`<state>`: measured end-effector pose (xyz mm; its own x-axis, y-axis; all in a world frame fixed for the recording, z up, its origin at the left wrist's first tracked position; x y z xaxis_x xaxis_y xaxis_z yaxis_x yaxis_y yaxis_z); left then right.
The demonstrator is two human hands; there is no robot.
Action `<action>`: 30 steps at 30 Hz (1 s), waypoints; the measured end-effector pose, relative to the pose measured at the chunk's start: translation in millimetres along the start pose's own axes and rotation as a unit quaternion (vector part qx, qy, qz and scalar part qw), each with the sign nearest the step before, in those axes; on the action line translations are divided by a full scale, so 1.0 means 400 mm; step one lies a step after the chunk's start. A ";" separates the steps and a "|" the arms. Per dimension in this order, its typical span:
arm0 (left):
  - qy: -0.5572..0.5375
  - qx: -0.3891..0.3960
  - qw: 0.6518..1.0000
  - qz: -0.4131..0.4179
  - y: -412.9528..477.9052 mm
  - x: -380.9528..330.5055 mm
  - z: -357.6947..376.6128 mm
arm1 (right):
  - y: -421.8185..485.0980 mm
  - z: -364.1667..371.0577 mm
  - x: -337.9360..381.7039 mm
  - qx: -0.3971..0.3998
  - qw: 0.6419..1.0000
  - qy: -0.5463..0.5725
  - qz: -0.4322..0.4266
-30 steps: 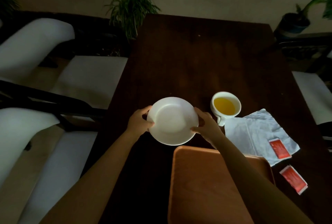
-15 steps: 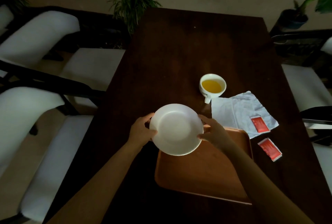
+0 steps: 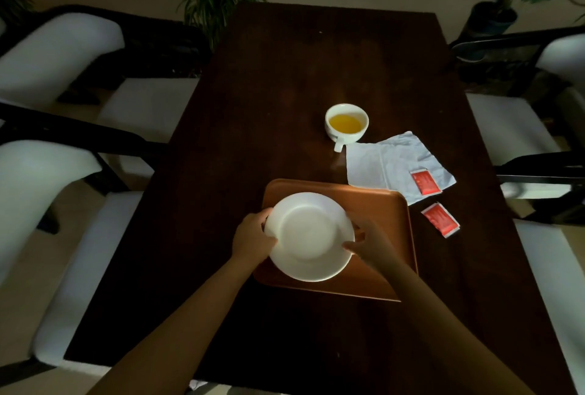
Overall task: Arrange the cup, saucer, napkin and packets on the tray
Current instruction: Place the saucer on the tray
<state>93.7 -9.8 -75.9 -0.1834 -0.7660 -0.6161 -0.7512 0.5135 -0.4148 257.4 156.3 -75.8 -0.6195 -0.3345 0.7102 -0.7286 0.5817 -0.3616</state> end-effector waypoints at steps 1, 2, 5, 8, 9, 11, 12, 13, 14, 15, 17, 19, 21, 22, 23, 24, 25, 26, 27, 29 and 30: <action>0.009 0.001 1.000 0.002 -0.005 -0.003 0.005 | -0.002 0.001 -0.006 -0.001 1.000 -0.003 0.003; 0.016 0.001 1.000 0.005 -0.010 -0.007 0.010 | -0.004 0.001 -0.010 -0.003 1.000 -0.004 0.003; 0.033 -0.005 0.999 0.010 -0.022 -0.015 0.024 | -0.008 -0.001 -0.016 -0.012 1.000 -0.021 -0.001; 0.039 -0.012 0.999 0.018 -0.032 -0.017 0.034 | -0.010 0.001 -0.029 -0.014 0.999 -0.032 0.008; 0.037 -0.014 0.999 0.020 -0.034 -0.017 0.035 | -0.012 0.002 -0.031 -0.013 0.999 -0.034 0.006; 0.036 -0.020 0.999 0.019 -0.039 -0.013 0.035 | -0.014 0.003 -0.031 -0.017 0.999 -0.041 -0.001; 0.038 -0.023 0.999 0.019 -0.039 -0.012 0.036 | -0.015 0.003 -0.031 -0.021 0.999 -0.045 -0.005; 0.043 -0.025 0.998 0.024 -0.040 -0.012 0.035 | -0.016 0.003 -0.032 -0.027 0.998 -0.050 -0.006; 0.047 -0.026 0.998 0.031 -0.040 -0.015 0.034 | -0.017 0.003 -0.033 -0.033 0.998 -0.055 -0.007; 0.052 -0.024 0.998 0.038 -0.039 -0.016 0.032 | -0.018 0.004 -0.036 -0.037 0.998 -0.059 -0.005; 0.069 -0.017 0.996 0.048 -0.035 -0.019 0.027 | -0.019 0.006 -0.041 -0.043 0.997 -0.065 0.000; 0.094 -0.020 0.994 0.052 -0.025 -0.024 0.017 | -0.017 0.006 -0.045 -0.049 0.996 -0.080 0.005; 0.105 -0.038 0.992 0.051 -0.013 -0.033 -0.001 | -0.014 0.000 -0.042 -0.056 0.989 -0.136 0.000; 0.103 -0.048 0.992 0.050 -0.005 -0.040 -0.012 | -0.012 -0.005 -0.040 -0.058 0.985 -0.162 -0.001; 0.095 -0.056 0.993 0.050 0.005 -0.049 -0.025 | -0.008 -0.011 -0.038 -0.060 0.984 -0.169 0.002; 0.080 -0.063 0.994 0.050 0.017 -0.061 -0.038 | -0.005 -0.022 -0.035 -0.067 0.985 -0.157 0.004; 0.061 -0.066 0.994 0.053 0.032 -0.075 -0.050 | -0.001 -0.038 -0.029 -0.081 0.989 -0.125 0.005; 0.043 -0.068 0.995 0.059 0.049 -0.093 -0.061 | 0.004 -0.060 -0.021 -0.102 0.991 -0.081 0.001; 0.027 -0.069 0.995 0.065 0.069 -0.114 -0.070 | 0.012 -0.086 -0.014 -0.124 0.992 -0.036 -0.003; 0.004 -0.070 0.994 0.078 0.117 -0.161 -0.085 | 0.042 -0.142 -0.001 -0.151 0.988 0.016 0.002; 0.000 -0.069 0.994 0.087 0.145 -0.187 -0.090 | 0.064 -0.168 0.005 -0.158 0.987 0.030 0.009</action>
<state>41.2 63.4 -29.6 -0.3190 -0.6704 -0.6699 -0.7878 0.5805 -0.2057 257.3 220.4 -43.1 -0.6062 -0.2823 0.7435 -0.5843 0.7923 -0.1756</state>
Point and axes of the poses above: each hand's wrist, its own y-axis towards the middle knuckle, its own z-axis out of the palm, x = y × z, the point moved 8 cm from there along y, towards the middle knuckle, and after that the axes turned 2 degrees about -z, right-handed, at the moved point
